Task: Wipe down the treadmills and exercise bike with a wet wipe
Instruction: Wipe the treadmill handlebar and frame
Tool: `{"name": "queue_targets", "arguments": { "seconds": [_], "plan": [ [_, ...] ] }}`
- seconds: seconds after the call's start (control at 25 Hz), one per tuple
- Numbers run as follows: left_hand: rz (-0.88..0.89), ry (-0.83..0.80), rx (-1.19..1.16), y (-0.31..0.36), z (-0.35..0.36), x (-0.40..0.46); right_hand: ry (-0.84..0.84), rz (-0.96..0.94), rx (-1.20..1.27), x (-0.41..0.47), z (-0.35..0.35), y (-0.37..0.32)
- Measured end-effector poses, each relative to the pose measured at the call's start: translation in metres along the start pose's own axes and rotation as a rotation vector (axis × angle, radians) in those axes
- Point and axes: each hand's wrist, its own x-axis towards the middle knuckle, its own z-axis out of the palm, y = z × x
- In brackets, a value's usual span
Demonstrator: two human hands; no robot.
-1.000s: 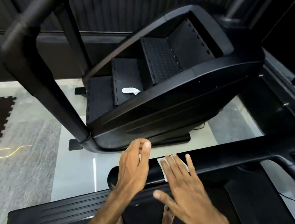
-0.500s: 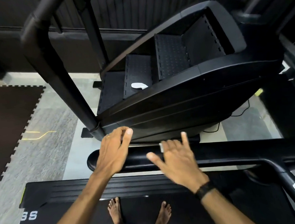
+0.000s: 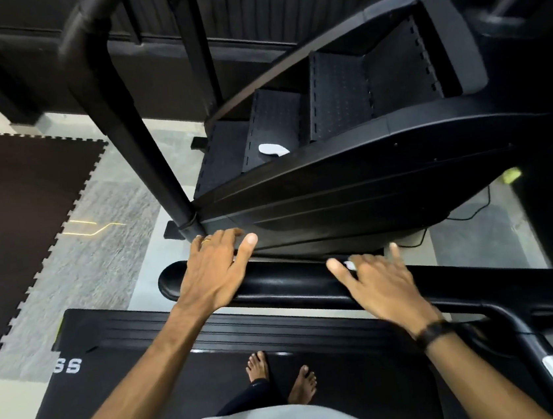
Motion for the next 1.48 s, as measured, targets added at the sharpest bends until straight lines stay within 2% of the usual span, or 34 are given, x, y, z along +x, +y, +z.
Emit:
{"name": "queue_targets", "arguments": {
  "seconds": [0.12,0.2,0.28,0.36,0.44,0.56,0.64,0.68,0.84,0.96,1.04,1.12,1.24,1.32,1.4,1.48],
  "plan": [
    [-0.011,0.018,0.011,0.001,0.004,0.002,-0.061,-0.128,0.022,0.012,-0.003,-0.043],
    [-0.037,0.038,-0.001,0.001,0.004,0.002,-0.024,-0.28,0.001,-0.018,0.009,-0.061],
    [-0.041,0.05,-0.002,-0.001,0.004,0.001,-0.007,-0.349,0.016,-0.053,0.015,-0.054],
    [-0.025,0.042,-0.007,0.001,0.002,0.0,0.036,-0.293,-0.015,-0.062,0.016,-0.024],
    [-0.012,0.03,-0.013,0.001,0.002,0.001,0.025,-0.151,-0.072,-0.044,0.008,-0.001],
    [-0.002,0.031,-0.03,0.0,0.002,0.002,-0.172,0.009,0.041,0.014,-0.009,-0.001],
    [-0.008,0.036,-0.054,-0.001,0.001,0.002,-0.343,0.01,0.133,0.044,-0.018,-0.029],
    [-0.011,0.043,-0.066,-0.001,0.001,0.002,-0.36,-0.035,0.15,0.051,-0.018,-0.047],
    [-0.035,0.078,-0.151,-0.003,0.0,-0.002,-0.164,-0.245,0.091,0.003,-0.004,-0.083],
    [-0.037,0.104,-0.206,-0.004,-0.001,-0.003,-0.094,-0.212,-0.03,-0.023,-0.006,-0.055],
    [-0.029,0.115,-0.227,-0.003,-0.002,-0.004,-0.158,-0.077,-0.007,-0.008,-0.015,-0.038],
    [-0.026,0.128,-0.256,-0.002,-0.005,-0.004,-0.298,0.038,0.078,0.02,-0.027,-0.045],
    [-0.028,0.142,-0.282,-0.001,-0.007,-0.005,-0.474,-0.02,0.183,0.062,-0.024,-0.092],
    [-0.048,0.162,-0.315,-0.003,-0.009,-0.004,-0.437,-0.203,0.157,0.067,-0.011,-0.126],
    [-0.072,0.184,-0.363,-0.005,-0.011,-0.004,-0.277,-0.345,0.147,0.045,0.001,-0.14],
    [-0.083,0.189,-0.395,-0.007,-0.011,-0.005,-0.135,-0.407,0.077,0.006,0.008,-0.124]
  ]
}}
